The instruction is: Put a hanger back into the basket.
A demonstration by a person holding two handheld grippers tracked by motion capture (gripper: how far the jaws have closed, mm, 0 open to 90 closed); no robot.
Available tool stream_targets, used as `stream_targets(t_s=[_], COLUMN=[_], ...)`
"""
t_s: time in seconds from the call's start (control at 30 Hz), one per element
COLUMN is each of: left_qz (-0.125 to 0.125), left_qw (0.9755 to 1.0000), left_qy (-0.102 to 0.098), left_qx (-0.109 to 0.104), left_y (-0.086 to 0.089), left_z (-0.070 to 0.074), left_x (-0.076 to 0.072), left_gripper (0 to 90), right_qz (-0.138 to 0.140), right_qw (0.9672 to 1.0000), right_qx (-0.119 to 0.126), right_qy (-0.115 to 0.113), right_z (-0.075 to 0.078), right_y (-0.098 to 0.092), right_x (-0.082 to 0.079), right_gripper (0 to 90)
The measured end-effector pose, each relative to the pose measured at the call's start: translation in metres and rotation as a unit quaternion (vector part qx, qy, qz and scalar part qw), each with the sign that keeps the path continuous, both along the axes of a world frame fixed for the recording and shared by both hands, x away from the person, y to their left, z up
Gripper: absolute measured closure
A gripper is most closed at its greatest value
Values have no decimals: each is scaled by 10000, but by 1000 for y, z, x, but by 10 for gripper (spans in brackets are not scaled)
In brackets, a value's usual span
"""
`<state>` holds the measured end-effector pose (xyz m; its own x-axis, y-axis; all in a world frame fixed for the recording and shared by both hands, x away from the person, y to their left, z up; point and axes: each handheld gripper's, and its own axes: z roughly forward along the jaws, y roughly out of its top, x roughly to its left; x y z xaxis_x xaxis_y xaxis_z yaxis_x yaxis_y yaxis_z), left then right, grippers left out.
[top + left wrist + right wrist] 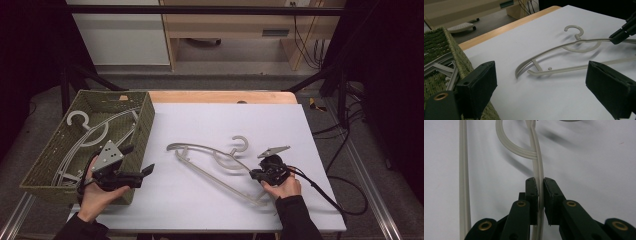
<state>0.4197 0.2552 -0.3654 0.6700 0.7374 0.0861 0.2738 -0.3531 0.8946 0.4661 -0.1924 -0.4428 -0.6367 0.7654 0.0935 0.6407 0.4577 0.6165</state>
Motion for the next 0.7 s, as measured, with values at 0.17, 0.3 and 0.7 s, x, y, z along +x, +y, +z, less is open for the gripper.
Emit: stream_targets(t_s=[0.17,0.3,0.7], left_qz=[-42,-60,-125], left_qw=[10000,10000,9998], left_qy=[30,35,92], left_qx=[40,41,117], left_y=[-3,-4,-10], left_z=[-1,-1,-5], left_x=[0,-1,0], left_gripper=[98,98,98], right_qz=[27,193,305], right_qw=[9997,9989,9993], right_qx=[248,427,-148], right_qy=[-31,23,179], right_z=[9,14,-13], right_y=[3,5,15], right_x=[-4,-6,2], right_gripper=[825,826,820])
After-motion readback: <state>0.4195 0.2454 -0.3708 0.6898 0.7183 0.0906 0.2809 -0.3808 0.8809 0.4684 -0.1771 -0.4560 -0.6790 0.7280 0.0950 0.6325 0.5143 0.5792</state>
